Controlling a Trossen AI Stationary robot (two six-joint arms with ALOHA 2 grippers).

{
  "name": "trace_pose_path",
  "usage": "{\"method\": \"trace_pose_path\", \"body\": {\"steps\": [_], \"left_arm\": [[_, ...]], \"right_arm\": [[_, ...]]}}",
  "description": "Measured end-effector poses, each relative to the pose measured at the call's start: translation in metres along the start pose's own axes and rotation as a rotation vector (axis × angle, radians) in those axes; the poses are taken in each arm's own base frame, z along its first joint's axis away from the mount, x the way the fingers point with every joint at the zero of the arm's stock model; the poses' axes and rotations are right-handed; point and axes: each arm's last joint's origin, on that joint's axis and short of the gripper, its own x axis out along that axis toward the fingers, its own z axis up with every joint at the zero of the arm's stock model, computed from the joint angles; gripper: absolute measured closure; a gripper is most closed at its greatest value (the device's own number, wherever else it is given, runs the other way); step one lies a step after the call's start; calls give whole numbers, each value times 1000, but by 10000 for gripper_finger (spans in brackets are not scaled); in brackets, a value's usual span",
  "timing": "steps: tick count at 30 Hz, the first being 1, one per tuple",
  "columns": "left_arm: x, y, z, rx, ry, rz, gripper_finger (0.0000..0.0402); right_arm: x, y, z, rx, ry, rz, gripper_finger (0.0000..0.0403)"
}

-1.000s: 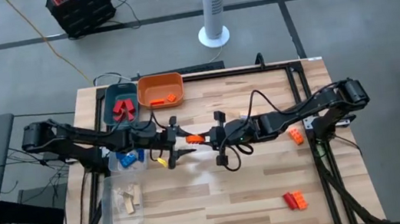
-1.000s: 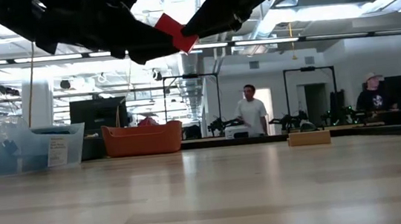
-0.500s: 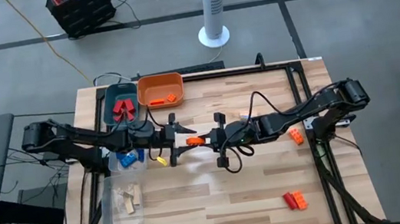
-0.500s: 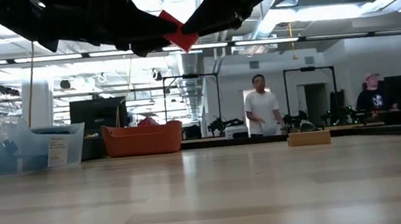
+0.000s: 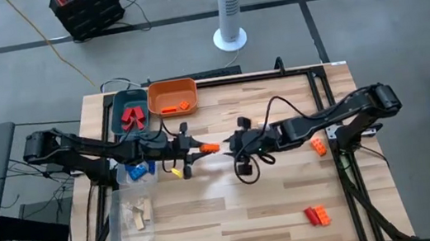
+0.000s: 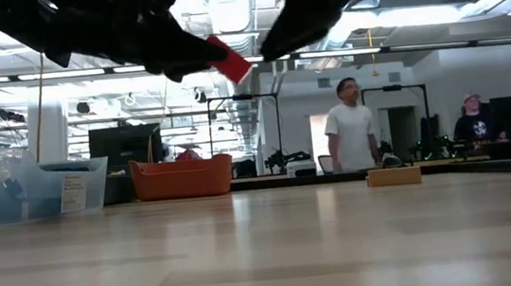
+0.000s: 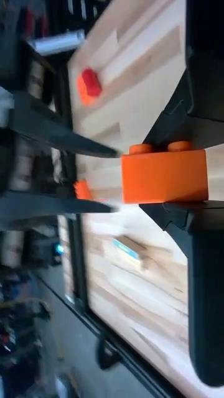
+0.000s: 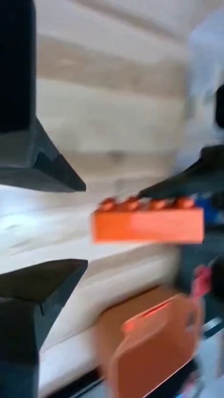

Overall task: Sort blocks
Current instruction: Put the orange game piece into the orange bin

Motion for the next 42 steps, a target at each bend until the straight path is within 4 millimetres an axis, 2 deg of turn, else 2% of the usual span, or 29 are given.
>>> {"method": "trace_pose_path", "body": {"steps": [4,8,14,18,22,25,31,37,42], "left_arm": [[0,1,-3,-41,31,49,320],[0,-4,-2,-47,30,31,313],[0,-6,-2,-29,56,61,310],[-1,3,-9,9,141,252,309],[-2,32,-12,24,241,460,308],[-6,64,-12,-26,315,561,307],[-24,119,-19,-110,439,736,307],[-36,158,-44,-241,514,736,306],[-30,180,-71,-333,690,777,305]], "right_arm": [[-18,-9,2,35,157,-88,202],[-24,-11,-11,86,278,-193,199],[-13,-7,-48,175,342,-297,213],[-6,-2,-67,265,306,-304,223],[-4,14,-75,295,209,-243,229],[-7,27,-74,282,174,-203,231],[-16,45,-74,250,150,-159,231],[-19,45,-76,199,160,-209,231],[-23,38,-71,181,191,-223,231]]}}
